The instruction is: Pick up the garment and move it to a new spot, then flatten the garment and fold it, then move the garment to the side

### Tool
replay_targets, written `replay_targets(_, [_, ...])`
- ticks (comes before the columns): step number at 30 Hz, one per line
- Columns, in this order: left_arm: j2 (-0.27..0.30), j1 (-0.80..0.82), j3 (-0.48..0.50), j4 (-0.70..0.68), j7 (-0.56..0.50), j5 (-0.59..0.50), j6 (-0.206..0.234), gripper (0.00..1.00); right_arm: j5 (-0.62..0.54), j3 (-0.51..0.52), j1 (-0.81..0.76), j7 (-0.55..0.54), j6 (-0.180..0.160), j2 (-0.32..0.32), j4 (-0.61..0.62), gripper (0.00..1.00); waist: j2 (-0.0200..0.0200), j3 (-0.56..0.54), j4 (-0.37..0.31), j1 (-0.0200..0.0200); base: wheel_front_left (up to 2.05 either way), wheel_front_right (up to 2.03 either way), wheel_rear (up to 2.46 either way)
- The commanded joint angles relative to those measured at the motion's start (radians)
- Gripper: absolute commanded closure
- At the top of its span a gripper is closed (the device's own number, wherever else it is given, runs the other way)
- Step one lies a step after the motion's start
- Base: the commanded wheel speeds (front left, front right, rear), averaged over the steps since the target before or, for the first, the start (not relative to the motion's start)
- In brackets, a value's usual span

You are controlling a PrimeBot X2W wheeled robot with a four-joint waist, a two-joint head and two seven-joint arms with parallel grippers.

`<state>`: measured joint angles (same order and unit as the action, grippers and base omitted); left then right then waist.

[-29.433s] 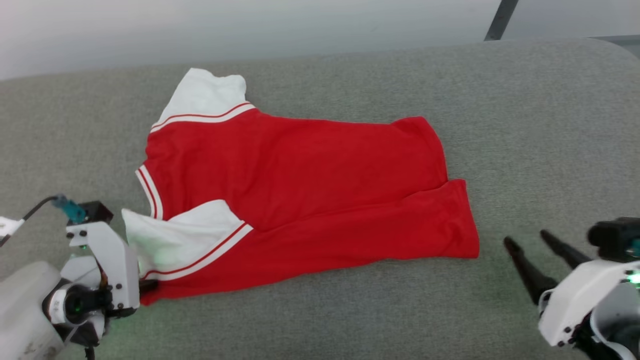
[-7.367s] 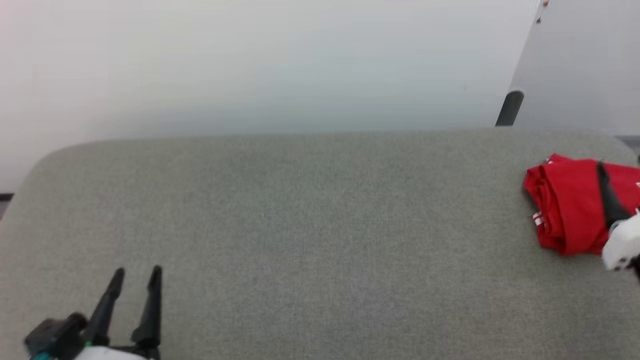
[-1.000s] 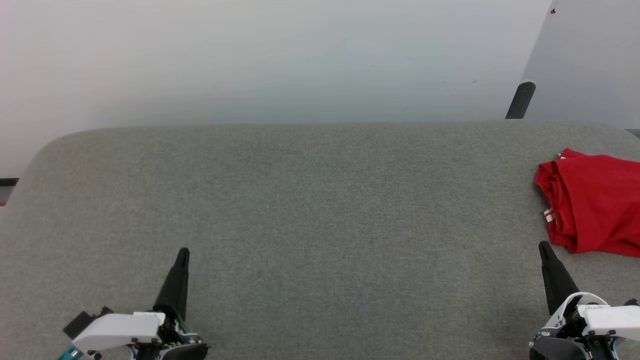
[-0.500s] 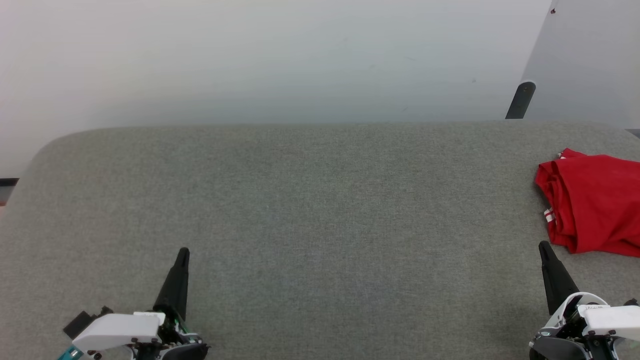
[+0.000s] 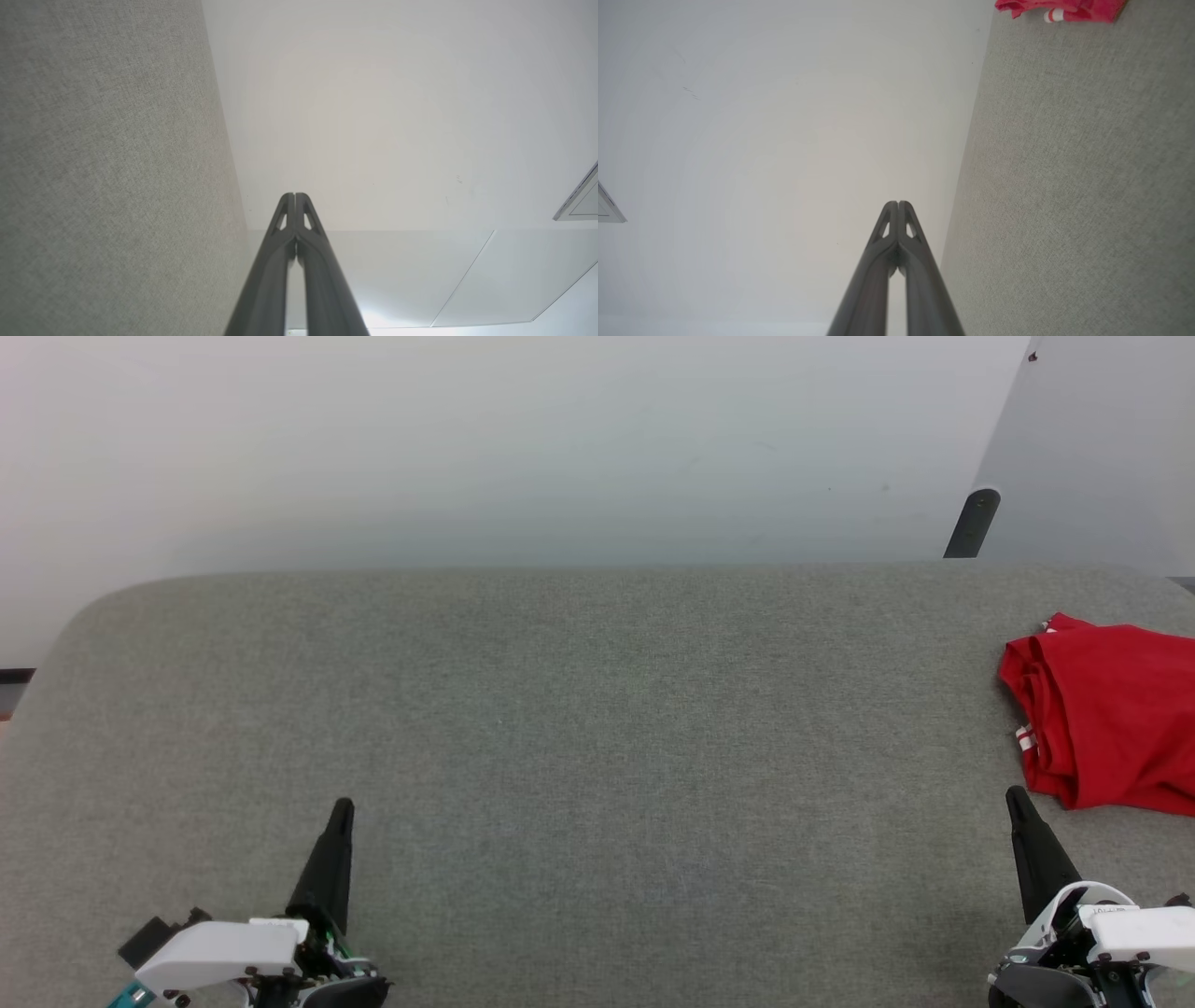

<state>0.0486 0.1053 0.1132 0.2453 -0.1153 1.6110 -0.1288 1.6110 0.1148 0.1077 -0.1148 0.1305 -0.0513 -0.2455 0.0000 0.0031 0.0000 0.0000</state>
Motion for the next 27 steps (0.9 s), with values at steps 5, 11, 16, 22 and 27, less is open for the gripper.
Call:
replay_targets(5, [0.000,0.010,0.002,0.001,-0.002,0.003,-0.004,1.00,0.004,0.000,0.003,-0.002,0.000,0.003,0.002,1.00,0.0000,0.000,0.000,0.0000,0.00,0.00,0.00])
replay_targets(11, [0.000,0.010,0.002,0.001,-0.001,0.003,-0.004,1.00,0.004,0.000,0.003,-0.002,0.000,0.003,0.002,1.00,0.0000,0.000,0.000,0.0000,0.00,0.00,0.00])
replay_targets(16, [0.000,0.010,0.002,0.001,-0.001,0.003,-0.004,1.00,0.004,0.000,0.003,-0.002,0.000,0.003,0.002,1.00,0.0000,0.000,0.000,0.0000,0.00,0.00,0.00])
replay_targets(22, [0.000,0.010,0.002,0.001,-0.001,0.003,-0.004,1.00,0.004,0.000,0.003,-0.002,0.000,0.003,0.002,1.00,0.0000,0.000,0.000,0.0000,0.00,0.00,0.00])
replay_targets(27, [0.000,0.010,0.002,0.001,-0.001,0.003,-0.004,1.00,0.004,0.000,0.003,-0.002,0.000,0.003,0.002,1.00,0.0000,0.000,0.000,0.0000,0.00,0.00,0.00])
